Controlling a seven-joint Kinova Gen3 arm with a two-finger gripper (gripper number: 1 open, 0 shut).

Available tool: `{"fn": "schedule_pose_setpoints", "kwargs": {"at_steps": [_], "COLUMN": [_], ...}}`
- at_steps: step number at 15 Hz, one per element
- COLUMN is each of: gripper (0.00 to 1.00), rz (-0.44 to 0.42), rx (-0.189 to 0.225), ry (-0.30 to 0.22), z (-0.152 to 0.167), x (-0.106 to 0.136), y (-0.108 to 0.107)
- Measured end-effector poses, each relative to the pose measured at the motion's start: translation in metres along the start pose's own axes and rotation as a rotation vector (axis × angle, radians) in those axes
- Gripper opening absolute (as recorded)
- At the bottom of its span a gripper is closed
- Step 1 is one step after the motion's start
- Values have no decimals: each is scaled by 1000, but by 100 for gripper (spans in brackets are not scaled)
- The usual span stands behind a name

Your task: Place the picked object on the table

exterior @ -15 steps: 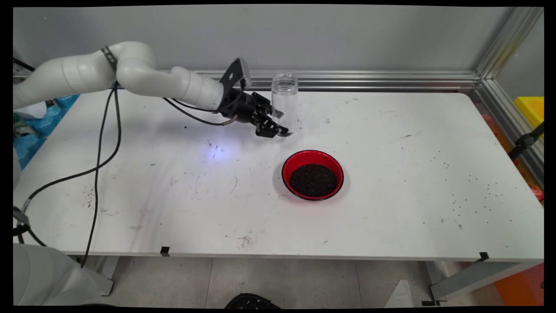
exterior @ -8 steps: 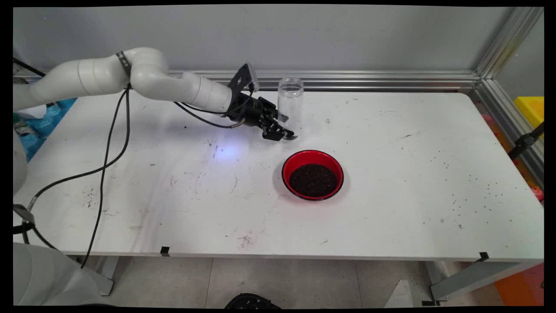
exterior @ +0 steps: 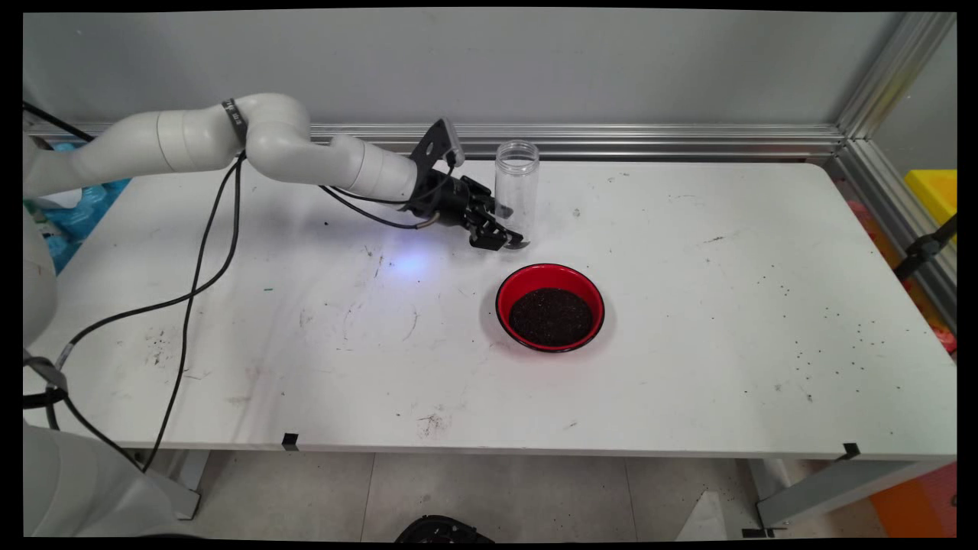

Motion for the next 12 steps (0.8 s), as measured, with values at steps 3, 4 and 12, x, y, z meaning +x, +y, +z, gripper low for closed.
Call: {"fn": "schedule_pose_setpoints", "kwargs": {"at_steps": [3,4,12], "gripper": [0,0,0], "rz": [-5,-6,-5], "rx": [1,1,-3], "ry": [0,0,0], "z": [5,6,15], "x": [-3,-4,-10], "y": [-2,-2,-5]}}
